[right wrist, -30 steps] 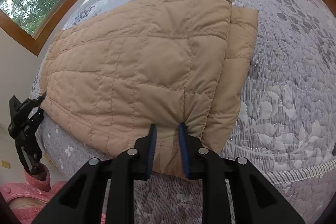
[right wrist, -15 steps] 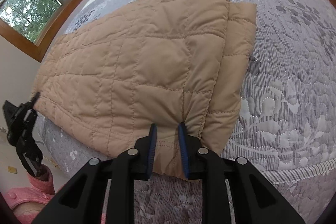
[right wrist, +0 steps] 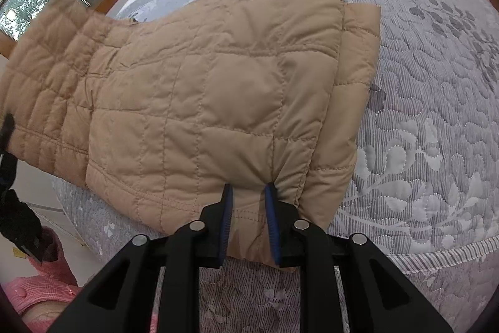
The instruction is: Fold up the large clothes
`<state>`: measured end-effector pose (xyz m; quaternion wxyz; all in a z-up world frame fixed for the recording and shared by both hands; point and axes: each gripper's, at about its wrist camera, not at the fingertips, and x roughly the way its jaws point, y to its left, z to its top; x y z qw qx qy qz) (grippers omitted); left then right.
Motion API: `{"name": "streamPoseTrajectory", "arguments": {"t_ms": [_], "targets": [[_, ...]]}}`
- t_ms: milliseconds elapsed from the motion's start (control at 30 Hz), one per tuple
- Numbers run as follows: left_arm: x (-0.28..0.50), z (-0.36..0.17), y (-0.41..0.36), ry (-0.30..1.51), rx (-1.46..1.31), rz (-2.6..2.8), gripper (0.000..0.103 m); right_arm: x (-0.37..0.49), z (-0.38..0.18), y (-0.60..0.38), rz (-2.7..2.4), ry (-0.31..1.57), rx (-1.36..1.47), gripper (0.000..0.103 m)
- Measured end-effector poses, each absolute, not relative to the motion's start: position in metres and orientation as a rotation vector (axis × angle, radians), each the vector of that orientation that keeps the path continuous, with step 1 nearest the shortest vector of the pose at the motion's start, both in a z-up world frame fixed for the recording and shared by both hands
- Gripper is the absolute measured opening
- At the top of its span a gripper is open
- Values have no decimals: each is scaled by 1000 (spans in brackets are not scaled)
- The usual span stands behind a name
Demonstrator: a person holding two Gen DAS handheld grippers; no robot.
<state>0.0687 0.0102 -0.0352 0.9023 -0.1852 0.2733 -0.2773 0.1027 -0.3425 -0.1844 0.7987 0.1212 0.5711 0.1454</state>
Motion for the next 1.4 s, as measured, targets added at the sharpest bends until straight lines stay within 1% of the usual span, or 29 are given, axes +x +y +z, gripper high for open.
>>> {"name": "streamPoseTrajectory", "arguments": {"t_ms": [167,233,367,433,533,667,767,900,1000,1067,1100,1167,1200,1300,1367,1400], "targets": [[88,-42,-35,626,-323,-697,10,102,-185,-340,305,1223,259,20],[97,-52,-54,662,-285,-721,10,101,-185,-341,304,1222,259,20],[113,-85,-81,785,-255,-740,10,102,-184,-340,298,1221,254,20],[126,-109,-95,880,-260,-745,10,101,-184,-339,295,1222,252,20],[136,-130,-108,944,-243,-746,10,100,-184,-337,291,1223,247,20],[139,-143,-119,960,-188,-738,10,100,-183,-334,288,1225,249,21],[146,-155,-119,981,-201,-746,10,101,-184,-332,287,1226,247,21],[149,-160,-120,986,-223,-756,11,102,-184,-331,286,1228,250,22],[143,-152,-116,965,-210,-763,13,104,-182,-330,282,1236,246,22],[139,-146,-105,965,-223,-784,17,105,-178,-330,281,1236,238,25],[137,-141,-101,969,-230,-795,19,105,-175,-329,281,1234,235,28],[129,-127,-87,967,-263,-832,28,103,-166,-329,281,1220,231,32],[125,-122,-81,962,-279,-852,29,103,-161,-329,277,1209,225,33],[115,-97,-54,928,-352,-896,32,104,-140,-327,276,1169,211,40],[114,-79,-33,884,-351,-814,32,109,-126,-325,288,1150,219,45],[116,-73,-25,873,-323,-752,32,111,-119,-323,298,1137,227,52]]}}
